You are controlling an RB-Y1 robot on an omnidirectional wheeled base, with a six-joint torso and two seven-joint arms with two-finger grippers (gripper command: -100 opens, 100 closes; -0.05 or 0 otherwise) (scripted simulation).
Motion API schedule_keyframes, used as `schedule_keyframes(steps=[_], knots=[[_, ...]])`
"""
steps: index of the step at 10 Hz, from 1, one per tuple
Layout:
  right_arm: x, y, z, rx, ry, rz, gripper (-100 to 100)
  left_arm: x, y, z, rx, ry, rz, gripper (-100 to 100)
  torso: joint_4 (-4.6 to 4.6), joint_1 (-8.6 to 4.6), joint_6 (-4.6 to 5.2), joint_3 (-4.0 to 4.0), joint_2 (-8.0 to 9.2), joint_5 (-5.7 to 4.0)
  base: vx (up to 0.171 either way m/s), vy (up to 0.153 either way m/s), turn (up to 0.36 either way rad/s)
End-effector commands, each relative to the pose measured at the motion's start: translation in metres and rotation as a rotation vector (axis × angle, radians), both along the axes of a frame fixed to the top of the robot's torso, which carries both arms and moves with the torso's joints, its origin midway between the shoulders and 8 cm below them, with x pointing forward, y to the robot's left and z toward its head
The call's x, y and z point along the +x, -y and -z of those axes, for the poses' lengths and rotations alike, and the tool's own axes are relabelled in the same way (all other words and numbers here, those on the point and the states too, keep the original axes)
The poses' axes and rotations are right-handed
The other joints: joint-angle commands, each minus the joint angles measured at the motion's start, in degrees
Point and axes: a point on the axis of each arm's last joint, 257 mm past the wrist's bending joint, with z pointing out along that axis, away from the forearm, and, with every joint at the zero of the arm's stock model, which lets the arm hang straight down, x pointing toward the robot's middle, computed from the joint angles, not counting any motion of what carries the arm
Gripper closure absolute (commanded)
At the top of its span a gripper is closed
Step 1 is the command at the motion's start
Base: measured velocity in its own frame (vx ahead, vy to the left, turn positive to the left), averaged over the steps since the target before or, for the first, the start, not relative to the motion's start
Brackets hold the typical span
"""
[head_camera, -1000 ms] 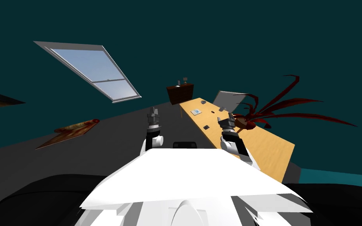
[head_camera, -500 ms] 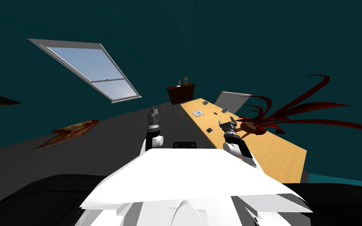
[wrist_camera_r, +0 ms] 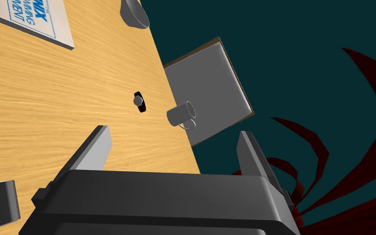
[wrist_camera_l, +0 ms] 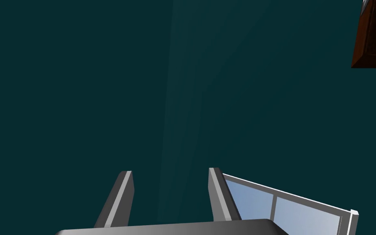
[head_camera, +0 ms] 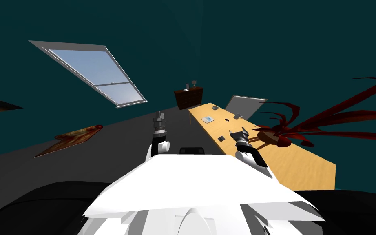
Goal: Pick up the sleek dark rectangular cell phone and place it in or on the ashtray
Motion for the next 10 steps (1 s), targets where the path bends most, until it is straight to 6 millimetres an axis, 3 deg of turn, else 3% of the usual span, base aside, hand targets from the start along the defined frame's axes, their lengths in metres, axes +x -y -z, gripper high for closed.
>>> schedule_keyframes(steps=[1, 2, 3, 4, 5, 6, 7, 8, 9, 10], knots=[[-0.013, 0.019, 0.027, 0.087, -0.051, 0.041, -100, 0.000, 0.000, 0.000, 0.000, 0.000, 0.000, 0, 0.00, 0.00, 0.00, 0.00, 0.00, 0.00, 0.114, 0.048, 0.020], [-0.013, 0.019, 0.028, 0.103, -0.044, 0.044, -100, 0.000, 0.000, 0.000, 0.000, 0.000, 0.000, 0, 0.01, -0.06, 0.00, 0.01, 0.01, -0.02, 0.089, 0.035, 0.014], [-0.025, 0.032, 0.047, 0.164, -0.084, 0.079, -100, 0.000, 0.000, 0.000, 0.000, 0.000, 0.000, 0, 0.02, -0.12, 0.01, 0.06, 0.10, -0.02, 0.093, 0.046, 0.025], [-0.026, 0.033, 0.050, 0.184, -0.080, 0.085, -100, 0.000, 0.000, 0.000, 0.000, 0.000, 0.000, 0, 0.03, -0.10, 0.01, 0.07, 0.11, -0.03, 0.078, 0.041, 0.007], [-0.041, 0.046, 0.071, 0.249, -0.121, 0.126, -100, 0.000, 0.000, 0.000, 0.000, 0.000, 0.000, 0, 0.03, -0.11, 0.01, 0.10, 0.17, -0.02, 0.097, 0.032, 0.020], [-0.041, 0.046, 0.072, 0.268, -0.114, 0.131, -100, 0.000, 0.000, 0.000, 0.000, 0.000, 0.000, 0, 0.03, -0.16, 0.01, 0.08, 0.12, -0.04, 0.083, 0.026, 0.011], [-0.057, 0.059, 0.092, 0.334, -0.143, 0.178, -100, 0.000, 0.000, 0.000, 0.000, 0.000, 0.000, 0, 0.03, -0.16, 0.00, 0.09, 0.16, -0.04, 0.090, 0.038, 0.031], [-0.058, 0.058, 0.095, 0.353, -0.147, 0.182, -100, 0.000, 0.000, 0.000, 0.000, 0.000, 0.000, 0, 0.03, -0.13, 0.00, 0.08, 0.13, -0.03, 0.077, 0.038, 0.015], [-0.076, 0.070, 0.115, 0.418, -0.182, 0.232, -100, 0.000, 0.000, 0.000, 0.000, 0.000, 0.000, 0, 0.04, -0.11, 0.01, 0.10, 0.18, -0.03, 0.110, 0.045, 0.031], [-0.076, 0.069, 0.117, 0.439, -0.179, 0.237, -100, 0.000, 0.000, 0.000, 0.000, 0.000, 0.000, 0, 0.03, -0.10, 0.01, 0.06, 0.10, -0.02, 0.094, 0.038, 0.011]])
